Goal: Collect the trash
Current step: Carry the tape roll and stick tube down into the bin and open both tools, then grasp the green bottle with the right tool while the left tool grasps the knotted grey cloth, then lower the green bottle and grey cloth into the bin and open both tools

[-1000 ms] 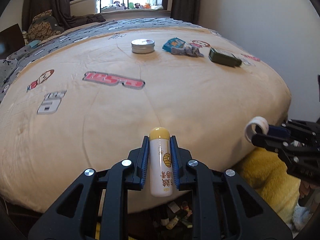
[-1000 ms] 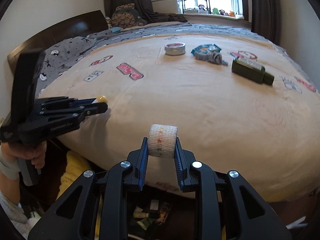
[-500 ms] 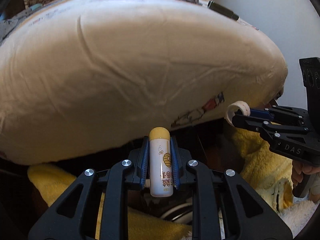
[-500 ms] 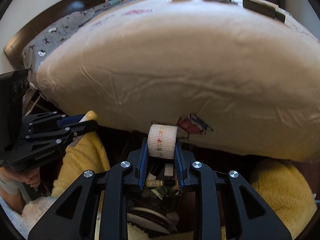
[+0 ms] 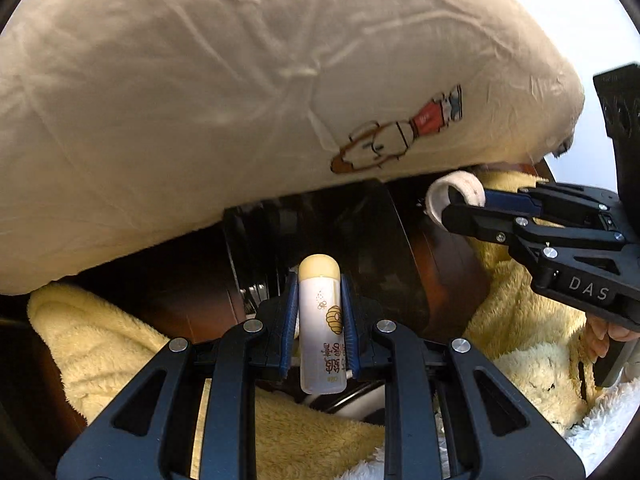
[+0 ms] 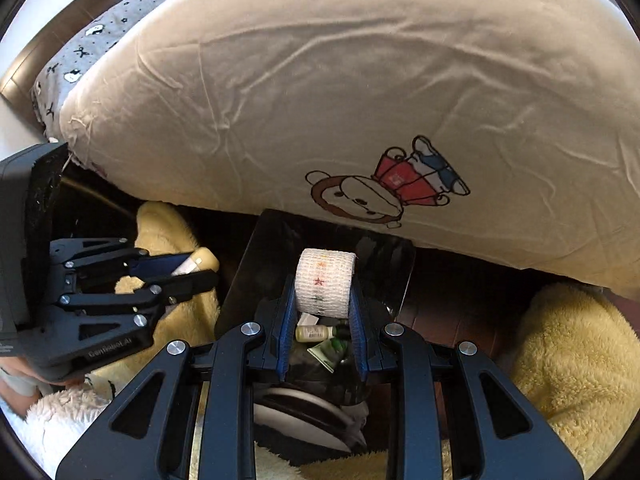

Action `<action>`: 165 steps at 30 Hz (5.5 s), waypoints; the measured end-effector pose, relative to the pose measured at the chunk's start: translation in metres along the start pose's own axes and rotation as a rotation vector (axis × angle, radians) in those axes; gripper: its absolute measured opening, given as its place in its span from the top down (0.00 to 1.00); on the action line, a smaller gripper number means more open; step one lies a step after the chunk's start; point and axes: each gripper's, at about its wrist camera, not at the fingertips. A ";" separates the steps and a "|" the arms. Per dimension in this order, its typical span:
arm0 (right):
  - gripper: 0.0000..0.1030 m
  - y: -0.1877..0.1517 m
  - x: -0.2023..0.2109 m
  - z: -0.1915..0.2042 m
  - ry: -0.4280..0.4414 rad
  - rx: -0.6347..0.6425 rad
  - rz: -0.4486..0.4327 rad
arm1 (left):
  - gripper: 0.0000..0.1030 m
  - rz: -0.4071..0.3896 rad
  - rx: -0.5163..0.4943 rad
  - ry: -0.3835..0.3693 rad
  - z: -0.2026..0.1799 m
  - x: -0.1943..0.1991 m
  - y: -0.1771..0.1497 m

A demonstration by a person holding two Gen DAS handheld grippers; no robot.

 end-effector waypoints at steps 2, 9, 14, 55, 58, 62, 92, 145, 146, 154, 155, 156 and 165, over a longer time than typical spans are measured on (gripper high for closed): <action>0.75 0.000 -0.002 0.000 -0.001 -0.001 0.006 | 0.81 0.015 -0.006 -0.007 -0.002 -0.004 0.001; 0.74 0.001 -0.007 -0.003 -0.014 -0.014 0.020 | 0.63 0.016 0.015 0.005 -0.003 -0.002 -0.005; 0.55 0.003 -0.003 -0.011 -0.021 -0.047 0.007 | 0.55 -0.006 0.036 0.022 0.003 0.007 -0.002; 0.10 0.266 0.104 -0.162 -0.368 0.011 -0.275 | 0.24 -0.341 -0.108 0.127 -0.024 0.099 0.249; 0.10 0.280 0.089 -0.172 -0.366 0.017 -0.239 | 0.24 -0.331 -0.114 0.123 -0.026 0.091 0.266; 0.12 0.289 0.080 -0.180 -0.333 0.000 -0.238 | 0.24 -0.318 -0.112 0.123 -0.028 0.078 0.288; 0.41 0.216 0.133 -0.207 -0.222 -0.043 -0.344 | 0.74 -0.254 -0.064 0.126 -0.084 -0.011 0.420; 0.43 0.010 0.018 0.000 -0.067 0.021 -0.046 | 0.75 -0.065 -0.019 0.028 0.002 0.022 0.004; 0.43 0.008 0.012 -0.001 -0.068 0.008 -0.025 | 0.75 -0.045 -0.020 0.025 0.002 0.017 0.003; 0.43 0.008 -0.012 -0.002 -0.043 -0.029 0.048 | 0.73 0.054 -0.008 -0.021 0.001 -0.012 0.002; 0.43 0.008 -0.013 -0.004 -0.040 -0.030 0.051 | 0.71 0.058 -0.007 -0.023 0.001 -0.013 0.003; 0.42 0.009 -0.014 -0.004 -0.036 -0.033 0.054 | 0.70 0.063 -0.006 -0.023 0.001 -0.014 0.005; 0.29 0.014 -0.007 -0.016 -0.070 -0.086 0.021 | 0.44 0.035 0.026 0.031 0.020 -0.004 0.002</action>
Point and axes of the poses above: each gripper's, at about its wrist camera, not at the fingertips, and x roughly against the way its jaws point, z to its left, y to its top, and after that the axes turned 2 degrees about -x, right-handed
